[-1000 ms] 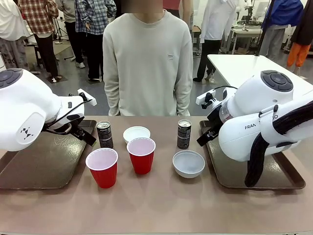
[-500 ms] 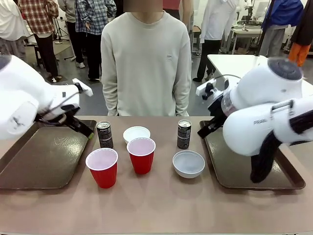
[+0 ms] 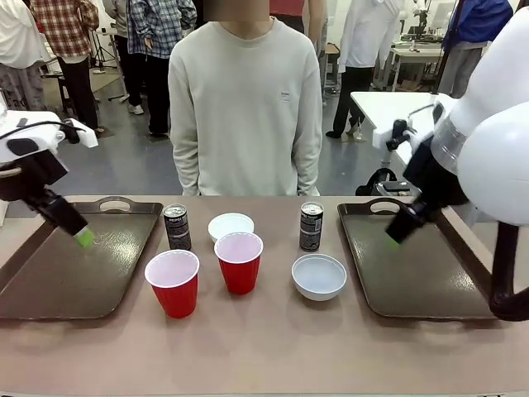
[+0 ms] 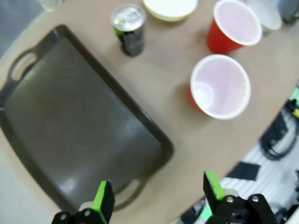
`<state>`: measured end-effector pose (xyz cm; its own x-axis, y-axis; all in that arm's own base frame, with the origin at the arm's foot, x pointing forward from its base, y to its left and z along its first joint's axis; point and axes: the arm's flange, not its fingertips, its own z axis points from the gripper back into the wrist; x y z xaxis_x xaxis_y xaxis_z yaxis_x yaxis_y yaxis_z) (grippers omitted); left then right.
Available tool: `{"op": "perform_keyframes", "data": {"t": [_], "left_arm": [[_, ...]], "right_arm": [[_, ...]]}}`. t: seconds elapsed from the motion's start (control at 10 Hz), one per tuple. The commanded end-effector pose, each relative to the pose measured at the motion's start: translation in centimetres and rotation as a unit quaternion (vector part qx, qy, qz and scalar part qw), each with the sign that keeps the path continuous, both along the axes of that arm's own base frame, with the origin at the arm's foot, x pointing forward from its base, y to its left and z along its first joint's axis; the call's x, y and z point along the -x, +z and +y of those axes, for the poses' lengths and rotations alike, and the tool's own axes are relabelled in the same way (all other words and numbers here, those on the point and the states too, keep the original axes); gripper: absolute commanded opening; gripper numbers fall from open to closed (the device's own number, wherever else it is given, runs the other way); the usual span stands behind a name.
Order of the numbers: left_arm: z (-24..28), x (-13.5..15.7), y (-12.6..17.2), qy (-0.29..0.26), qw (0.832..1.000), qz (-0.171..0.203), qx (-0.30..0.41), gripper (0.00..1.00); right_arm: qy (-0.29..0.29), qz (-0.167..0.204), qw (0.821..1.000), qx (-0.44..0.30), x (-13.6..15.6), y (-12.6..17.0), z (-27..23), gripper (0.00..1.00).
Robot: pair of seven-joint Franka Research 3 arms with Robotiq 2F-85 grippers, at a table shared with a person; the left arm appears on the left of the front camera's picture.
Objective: Prepare tableware on both trays.
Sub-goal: Pick up a Picnic Bowl from the table and place it on a Handle tray.
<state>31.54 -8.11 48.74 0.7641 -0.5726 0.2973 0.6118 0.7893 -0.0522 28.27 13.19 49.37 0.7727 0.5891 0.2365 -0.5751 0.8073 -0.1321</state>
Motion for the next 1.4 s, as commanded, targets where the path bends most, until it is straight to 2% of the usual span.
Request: {"op": "perform_keyframes", "data": {"t": [0.0, 0.1, 0.2, 0.3, 0.4, 0.5, 0.6, 0.7, 0.8, 1.0, 1.3], "left_arm": [[-0.3, -1.3, -0.5, 0.008, 1.000, -0.022, -0.008, 1.00], [-0.3, -1.3, -0.5, 0.008, 1.000, -0.022, -0.008, 1.00], [0.0, 0.3, 0.3, 0.000, 1.000, -0.001, -0.001, 1.00], [1.2, -1.9, -1.2, -0.003, 0.994, 0.045, 0.098, 1.00], [3.2, -2.6, -1.8, -0.022, 0.976, 0.072, 0.206, 1.00], [5.3, -2.4, -2.3, -0.033, 0.936, 0.109, 0.332, 1.00], [7.5, -2.4, -3.4, -0.026, 0.903, 0.124, 0.410, 1.00], [9.3, -2.3, -3.9, -0.013, 0.882, 0.124, 0.454, 1.00], [11.0, -2.4, -4.5, 0.006, 0.868, 0.124, 0.481, 1.00], [15.3, -2.4, -5.0, 0.074, 0.861, 0.107, 0.491, 1.00], [21.0, -0.6, -4.6, 0.142, 0.865, 0.107, 0.468, 1.00]], "right_arm": [[0.005, -0.041, 0.999, -0.019, -1.1, 0.6, 0.6, 1.00], [0.005, -0.041, 0.999, -0.019, -1.1, 0.6, 0.6, 1.00], [0.000, 0.002, 1.000, 0.001, 0.1, 0.0, 0.0, 1.00], [0.004, 0.045, 0.989, -0.142, -1.8, 0.0, -1.7, 1.00], [-0.003, 0.068, 0.965, -0.252, -2.5, 0.1, -4.8, 1.00], [-0.008, 0.081, 0.940, -0.331, -2.4, -0.3, -7.7, 1.00], [-0.024, 0.085, 0.905, -0.415, -2.2, -0.7, -11.2, 1.00], [-0.038, 0.086, 0.880, -0.466, -2.0, -1.3, -13.6, 1.00], [-0.058, 0.095, 0.861, -0.496, -1.9, -2.0, -15.8, 1.00], [-0.121, 0.105, 0.846, -0.509, -1.6, -3.4, -20.3, 1.00], [-0.152, 0.115, 0.838, -0.512, 0.0, -5.2, -24.3, 1.00]]}}
